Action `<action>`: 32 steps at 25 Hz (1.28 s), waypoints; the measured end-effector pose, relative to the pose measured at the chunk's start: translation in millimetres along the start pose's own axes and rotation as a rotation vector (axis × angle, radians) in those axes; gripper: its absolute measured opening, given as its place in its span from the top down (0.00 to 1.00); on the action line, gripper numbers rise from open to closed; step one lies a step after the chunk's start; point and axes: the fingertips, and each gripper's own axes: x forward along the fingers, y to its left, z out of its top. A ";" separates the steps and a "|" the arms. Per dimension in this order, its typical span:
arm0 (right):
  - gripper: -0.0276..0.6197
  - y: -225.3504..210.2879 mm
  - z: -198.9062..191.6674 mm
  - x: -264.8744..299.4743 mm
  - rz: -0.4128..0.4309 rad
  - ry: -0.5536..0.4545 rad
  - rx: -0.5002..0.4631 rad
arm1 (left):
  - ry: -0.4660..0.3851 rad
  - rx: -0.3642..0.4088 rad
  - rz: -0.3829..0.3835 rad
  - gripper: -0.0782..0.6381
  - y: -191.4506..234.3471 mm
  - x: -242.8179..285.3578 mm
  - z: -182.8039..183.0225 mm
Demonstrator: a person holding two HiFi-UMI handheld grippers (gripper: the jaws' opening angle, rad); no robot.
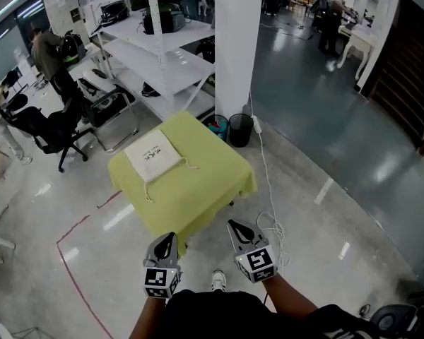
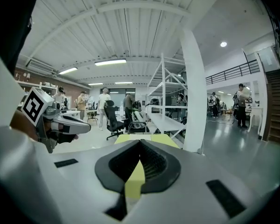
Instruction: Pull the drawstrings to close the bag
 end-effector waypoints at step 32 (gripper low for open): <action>0.95 -27.0 69.9 231.8 0.158 -0.019 -0.059 | 0.002 -0.101 0.136 0.89 183.1 136.2 22.4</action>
